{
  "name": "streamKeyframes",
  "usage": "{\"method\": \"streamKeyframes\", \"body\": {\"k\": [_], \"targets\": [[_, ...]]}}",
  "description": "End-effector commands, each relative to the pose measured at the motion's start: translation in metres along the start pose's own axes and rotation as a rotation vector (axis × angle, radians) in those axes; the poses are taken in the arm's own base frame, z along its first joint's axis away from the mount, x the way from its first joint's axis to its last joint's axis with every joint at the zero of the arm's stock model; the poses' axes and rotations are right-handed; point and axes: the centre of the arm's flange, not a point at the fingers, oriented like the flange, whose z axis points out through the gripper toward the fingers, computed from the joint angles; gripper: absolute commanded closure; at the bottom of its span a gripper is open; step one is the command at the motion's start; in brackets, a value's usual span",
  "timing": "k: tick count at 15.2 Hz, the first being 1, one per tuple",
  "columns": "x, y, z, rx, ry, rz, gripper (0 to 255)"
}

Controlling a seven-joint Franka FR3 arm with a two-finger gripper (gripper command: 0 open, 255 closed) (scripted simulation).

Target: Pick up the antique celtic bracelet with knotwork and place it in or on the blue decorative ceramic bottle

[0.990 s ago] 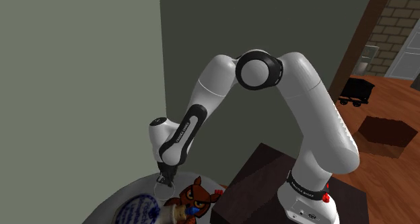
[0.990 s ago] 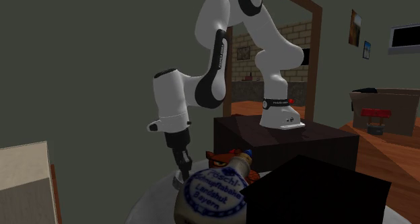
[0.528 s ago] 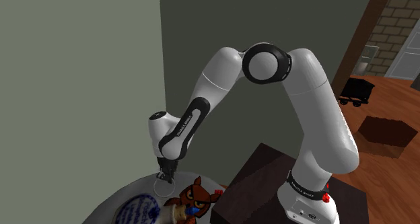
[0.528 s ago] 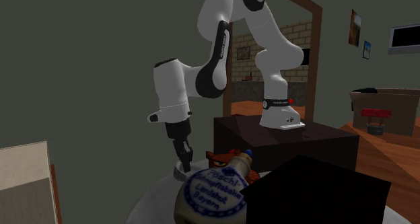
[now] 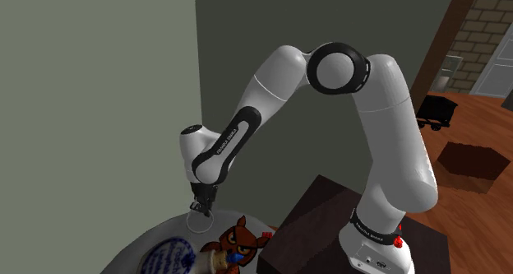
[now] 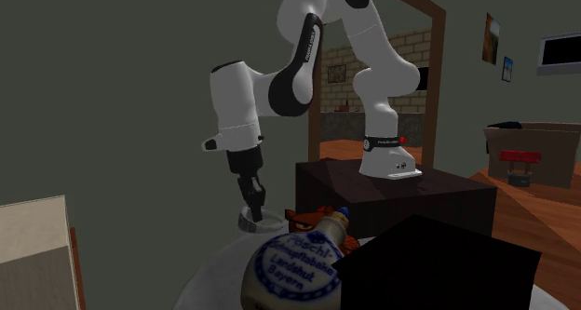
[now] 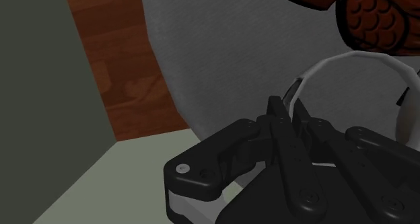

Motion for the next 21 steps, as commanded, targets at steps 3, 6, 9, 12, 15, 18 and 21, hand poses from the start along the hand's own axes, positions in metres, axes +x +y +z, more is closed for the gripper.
{"method": "streamKeyframes", "body": {"k": [3,6,9,12,15,18,21], "targets": [[-0.005,-0.001,-0.021,0.000,0.000,0.000,255],[-0.007,-0.002,-0.037,0.000,0.000,0.000,255],[-0.009,-0.002,-0.053,0.000,0.000,0.000,255],[-0.012,-0.003,-0.068,0.000,0.000,0.000,255],[-0.014,-0.003,-0.084,0.000,0.000,0.000,255],[-0.017,-0.003,-0.100,0.000,0.000,0.000,255],[-0.019,-0.004,-0.115,0.000,0.000,0.000,255]]}}
